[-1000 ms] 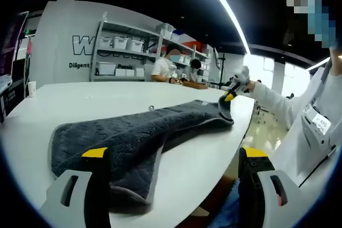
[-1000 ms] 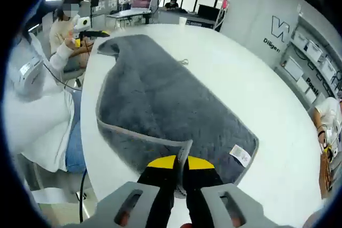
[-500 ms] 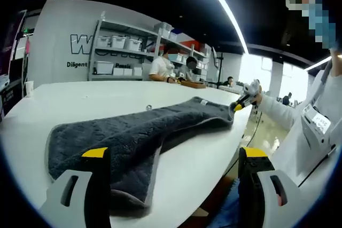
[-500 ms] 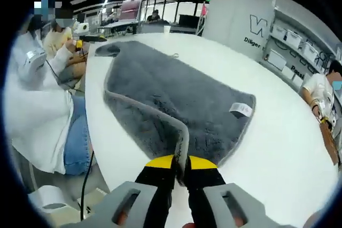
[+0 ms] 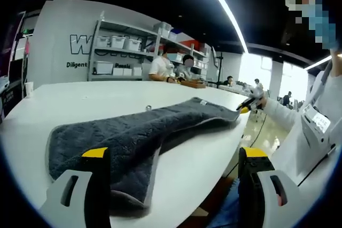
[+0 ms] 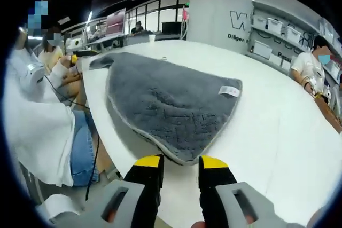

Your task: Open the folded towel by lifting each exposed corner and separating the folded layers until the towel lies flat within the target outline without major curled edges

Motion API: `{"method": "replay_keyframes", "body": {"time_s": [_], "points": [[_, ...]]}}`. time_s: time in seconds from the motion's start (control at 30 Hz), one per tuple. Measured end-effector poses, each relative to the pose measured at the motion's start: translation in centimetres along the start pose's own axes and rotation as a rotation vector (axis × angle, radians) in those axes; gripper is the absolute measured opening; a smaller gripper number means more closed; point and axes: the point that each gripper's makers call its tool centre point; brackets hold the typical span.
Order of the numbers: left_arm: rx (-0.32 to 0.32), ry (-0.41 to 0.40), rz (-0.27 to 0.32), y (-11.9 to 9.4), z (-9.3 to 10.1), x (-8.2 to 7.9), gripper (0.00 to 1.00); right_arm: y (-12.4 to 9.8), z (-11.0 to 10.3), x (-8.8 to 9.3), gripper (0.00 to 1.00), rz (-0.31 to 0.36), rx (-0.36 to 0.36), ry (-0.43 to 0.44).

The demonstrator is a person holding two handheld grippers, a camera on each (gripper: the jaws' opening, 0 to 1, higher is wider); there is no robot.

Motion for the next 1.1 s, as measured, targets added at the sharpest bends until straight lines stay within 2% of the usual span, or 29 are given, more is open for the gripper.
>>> {"method": "replay_keyframes", "body": {"time_s": [0.07, 0.1, 0.2, 0.23, 0.43, 0.53, 0.73, 0.9, 0.93, 1.03, 1.1], "points": [[0.000, 0.002, 0.002, -0.1, 0.0, -0.1, 0.98, -0.6, -0.3, -0.5, 0.35, 0.050, 0.002, 0.016], [0.000, 0.002, 0.003, -0.1, 0.0, -0.1, 0.98, -1.0, -0.5, -1.0, 0.44, 0.085, 0.003, 0.033], [-0.004, 0.004, 0.004, -0.1, -0.1, -0.3, 0.98, -1.6, -0.9, -2.0, 0.70, 0.105, 0.015, 0.072], [-0.005, 0.004, 0.005, -0.2, -0.1, -0.3, 0.98, -1.8, -1.0, -2.3, 0.74, 0.111, 0.020, 0.084], [-0.013, 0.009, 0.008, -0.3, -0.1, -0.6, 0.98, -1.3, -2.3, -4.6, 1.00, 0.080, 0.021, 0.080], [-0.013, 0.012, 0.007, -0.5, -0.1, -0.7, 0.99, -0.7, -3.4, -5.5, 0.99, 0.060, 0.001, 0.030], [-0.014, 0.003, 0.003, -1.3, -1.4, -1.3, 0.99, -0.3, -4.7, -8.2, 0.99, 0.079, -0.032, -0.021], [-0.023, -0.004, 0.000, -1.8, -4.9, -2.9, 0.99, -0.3, -3.4, -11.1, 0.99, 0.094, -0.027, -0.053], [-0.021, -0.004, -0.002, -1.7, -5.2, -2.9, 0.98, -0.2, -3.0, -11.5, 0.99, 0.094, -0.020, -0.055], [0.039, -0.035, -0.026, -1.0, -7.7, -3.4, 0.98, 1.0, -1.1, -13.2, 0.99, 0.077, 0.002, -0.061], [0.046, -0.044, -0.035, -0.3, -9.5, -3.5, 0.97, 2.0, -0.1, -14.0, 0.99, 0.064, 0.000, -0.058]]}}
Point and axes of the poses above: the point that each gripper's makers call its tool centre point, and the gripper's own axes: y roughly forward along the fingers, z roughly to its right, x roughly out of its underside, and after that the axes turned 13 degrees about -z, right-handed
